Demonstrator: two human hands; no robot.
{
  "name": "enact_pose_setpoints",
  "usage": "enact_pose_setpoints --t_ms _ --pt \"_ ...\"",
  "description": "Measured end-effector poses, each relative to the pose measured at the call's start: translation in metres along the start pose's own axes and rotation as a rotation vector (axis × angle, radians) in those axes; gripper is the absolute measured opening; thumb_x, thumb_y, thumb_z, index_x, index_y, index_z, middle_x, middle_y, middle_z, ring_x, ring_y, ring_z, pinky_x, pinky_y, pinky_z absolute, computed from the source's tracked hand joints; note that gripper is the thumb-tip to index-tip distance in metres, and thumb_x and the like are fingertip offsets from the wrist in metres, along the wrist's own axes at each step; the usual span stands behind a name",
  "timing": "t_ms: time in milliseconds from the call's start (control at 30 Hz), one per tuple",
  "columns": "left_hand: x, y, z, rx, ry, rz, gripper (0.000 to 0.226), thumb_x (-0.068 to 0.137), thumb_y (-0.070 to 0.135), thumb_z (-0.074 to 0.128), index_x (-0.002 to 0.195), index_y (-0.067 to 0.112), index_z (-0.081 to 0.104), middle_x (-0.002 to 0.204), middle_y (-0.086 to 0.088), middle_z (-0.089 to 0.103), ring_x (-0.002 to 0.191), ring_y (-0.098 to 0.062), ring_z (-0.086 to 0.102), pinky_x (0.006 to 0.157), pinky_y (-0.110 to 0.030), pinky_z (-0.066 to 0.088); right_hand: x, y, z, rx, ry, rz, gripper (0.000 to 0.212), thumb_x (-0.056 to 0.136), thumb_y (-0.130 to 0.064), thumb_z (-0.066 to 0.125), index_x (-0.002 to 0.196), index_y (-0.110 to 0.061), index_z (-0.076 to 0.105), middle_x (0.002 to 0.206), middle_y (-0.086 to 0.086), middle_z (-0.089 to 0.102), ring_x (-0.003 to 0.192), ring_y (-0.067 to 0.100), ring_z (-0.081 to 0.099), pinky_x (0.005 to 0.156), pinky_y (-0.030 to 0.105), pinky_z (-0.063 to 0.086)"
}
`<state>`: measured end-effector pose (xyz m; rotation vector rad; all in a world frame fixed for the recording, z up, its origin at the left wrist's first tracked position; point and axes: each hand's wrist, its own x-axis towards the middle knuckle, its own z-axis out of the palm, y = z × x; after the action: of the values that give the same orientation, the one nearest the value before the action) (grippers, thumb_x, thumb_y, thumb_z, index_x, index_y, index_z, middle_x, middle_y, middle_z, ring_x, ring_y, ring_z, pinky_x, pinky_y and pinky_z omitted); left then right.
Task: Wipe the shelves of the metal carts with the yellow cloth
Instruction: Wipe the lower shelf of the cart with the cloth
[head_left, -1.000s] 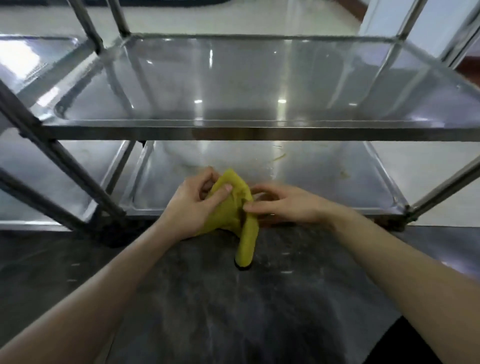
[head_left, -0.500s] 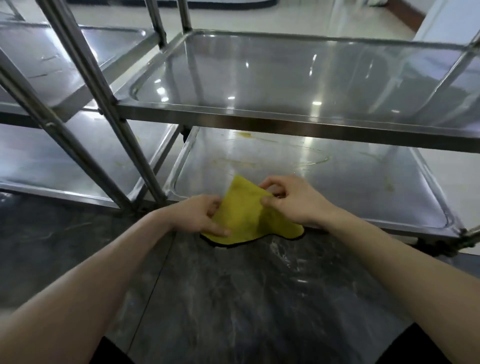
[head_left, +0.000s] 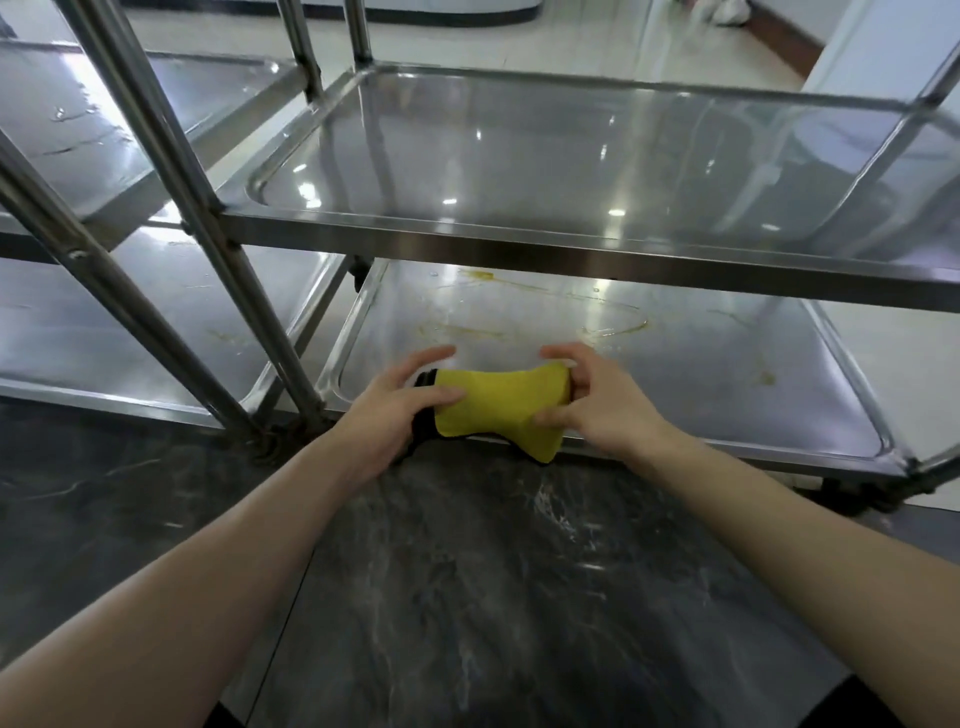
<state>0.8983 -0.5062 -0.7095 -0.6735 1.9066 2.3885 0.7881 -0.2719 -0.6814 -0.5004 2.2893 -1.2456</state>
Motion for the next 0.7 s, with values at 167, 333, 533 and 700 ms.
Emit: enact_pose_setpoints --t_ms 167,333,533,700 --pt "-0.002 -0.013 -0.023 0.302 -0.043 -0.064 0.052 0.084 -0.009 0.083 0.128 0.018 0.076 0.113 -0.010 0.082 0.111 -0.029 0.078 0.102 -0.041 0.061 -0.004 0.026 0.031 -0.500 0.056 -0.186 0.042 0.091 -0.018 0.075 0.130 -0.033 0.069 0.117 -0.007 0.064 0.109 0.018 0.062 0.091 0.031 0.048" --pt "0.005 0.006 -0.040 0.410 0.123 0.054 0.047 0.081 -0.010 0.086 0.115 0.022 0.080 0.103 -0.007 0.083 0.099 -0.023 0.080 0.083 -0.027 0.065 0.025 0.022 0.054 -0.517 0.078 -0.225 0.026 0.097 -0.032 0.074 0.123 -0.034 0.074 0.113 -0.005 0.050 0.104 0.015 0.056 0.090 0.032 0.048" --pt "0.024 0.038 -0.076 0.672 0.229 0.291 0.057 0.084 -0.002 0.086 0.130 0.027 0.072 0.127 0.005 0.070 0.108 -0.002 0.067 0.087 -0.004 0.049 0.079 -0.011 0.074 -0.712 0.337 -0.621 0.028 0.094 -0.026 0.079 0.121 -0.019 0.074 0.128 0.002 0.055 0.112 0.021 0.058 0.099 0.035 0.054" --pt "0.033 -0.002 -0.135 1.230 0.111 -0.192 0.038 0.087 0.035 0.088 0.122 0.027 0.075 0.126 0.003 0.072 0.118 -0.021 0.067 0.091 -0.026 0.048 0.111 0.031 0.112 -1.044 0.024 -0.415 0.044 0.098 -0.061 0.063 0.108 -0.019 0.075 0.110 0.002 0.061 0.104 0.022 0.061 0.098 0.042 0.052"
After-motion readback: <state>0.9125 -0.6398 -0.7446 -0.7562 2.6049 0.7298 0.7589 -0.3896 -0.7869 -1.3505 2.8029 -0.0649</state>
